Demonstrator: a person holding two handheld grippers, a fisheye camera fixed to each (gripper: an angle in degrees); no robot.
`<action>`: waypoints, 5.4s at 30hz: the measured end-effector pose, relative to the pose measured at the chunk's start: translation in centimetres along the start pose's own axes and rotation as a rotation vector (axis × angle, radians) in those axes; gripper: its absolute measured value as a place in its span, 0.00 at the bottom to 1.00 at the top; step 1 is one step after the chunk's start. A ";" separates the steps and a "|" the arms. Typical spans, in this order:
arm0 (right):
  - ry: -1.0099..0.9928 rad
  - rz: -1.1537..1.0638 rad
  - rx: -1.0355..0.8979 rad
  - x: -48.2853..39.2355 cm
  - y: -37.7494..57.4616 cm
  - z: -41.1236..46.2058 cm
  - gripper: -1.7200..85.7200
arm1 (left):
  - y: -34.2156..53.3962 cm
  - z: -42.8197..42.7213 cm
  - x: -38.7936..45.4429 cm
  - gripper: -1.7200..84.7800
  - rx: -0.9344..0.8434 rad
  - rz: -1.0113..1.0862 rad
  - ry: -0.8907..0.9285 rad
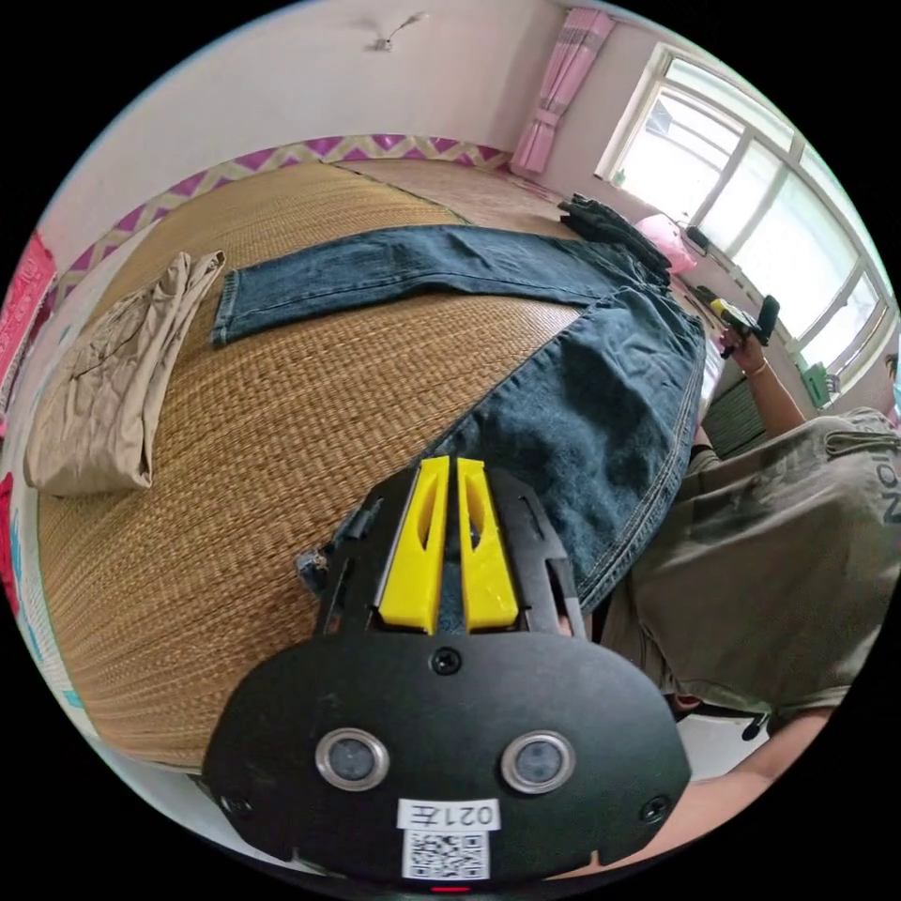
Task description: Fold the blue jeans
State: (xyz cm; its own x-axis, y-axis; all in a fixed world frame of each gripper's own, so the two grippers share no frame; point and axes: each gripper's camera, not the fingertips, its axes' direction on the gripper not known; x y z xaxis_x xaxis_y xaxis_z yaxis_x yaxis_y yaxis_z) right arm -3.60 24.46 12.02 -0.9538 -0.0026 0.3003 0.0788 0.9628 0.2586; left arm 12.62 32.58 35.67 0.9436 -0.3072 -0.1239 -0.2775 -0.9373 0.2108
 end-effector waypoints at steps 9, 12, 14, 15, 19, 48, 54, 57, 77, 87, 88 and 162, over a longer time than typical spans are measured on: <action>0.155 0.124 -0.102 -1.3 -4.7 1.9 0.02 | -5.7 -0.5 -1.7 0.01 -0.109 0.096 -0.044; 0.293 0.208 -0.165 -1.0 -5.8 1.5 0.04 | -7.1 -0.6 -3.1 0.01 -0.126 0.119 -0.005; 0.383 0.258 -0.284 -0.5 -5.9 2.3 0.06 | -7.2 -0.9 -3.4 0.01 -0.118 0.116 -0.002; 0.405 0.301 -0.389 0.1 -6.0 3.2 0.07 | -7.1 -1.2 -3.5 0.01 -0.102 0.095 0.001; 0.409 0.269 -0.421 -2.1 -9.0 3.0 0.06 | -4.5 -4.2 -2.8 0.01 0.047 0.001 -0.012; 0.428 0.784 -0.067 -17.3 -11.8 -7.1 0.12 | 28.7 -11.7 7.6 0.01 0.549 -0.659 0.165; 0.252 1.106 0.144 -17.7 -2.8 -7.9 0.14 | 32.0 -9.2 6.5 0.06 0.602 -0.844 0.343; 0.191 1.169 0.163 -17.3 -1.2 -6.1 0.14 | 33.6 -8.2 5.7 0.09 0.627 -0.918 0.399; -0.028 1.329 0.325 -21.4 6.7 3.5 0.10 | 31.5 -6.6 5.2 0.13 0.621 -1.090 0.348; -0.043 1.330 0.339 -24.6 8.8 7.6 0.10 | 30.4 -9.0 4.0 0.21 0.451 -1.118 0.285; -0.045 1.329 0.342 -25.0 9.0 8.1 0.10 | 30.1 -8.4 3.7 0.20 0.458 -1.125 0.296; -0.051 1.274 0.036 18.3 -5.1 28.1 0.07 | -21.2 16.6 -27.8 0.01 -0.048 -0.848 0.127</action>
State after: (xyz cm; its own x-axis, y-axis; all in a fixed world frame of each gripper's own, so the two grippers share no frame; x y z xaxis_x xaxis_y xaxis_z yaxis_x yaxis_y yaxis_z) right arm -29.64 27.13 -9.62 -0.2196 0.9342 0.2810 0.9356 0.2833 -0.2105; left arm -10.75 58.24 18.60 0.8425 0.5176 -0.1496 0.5361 -0.8329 0.1373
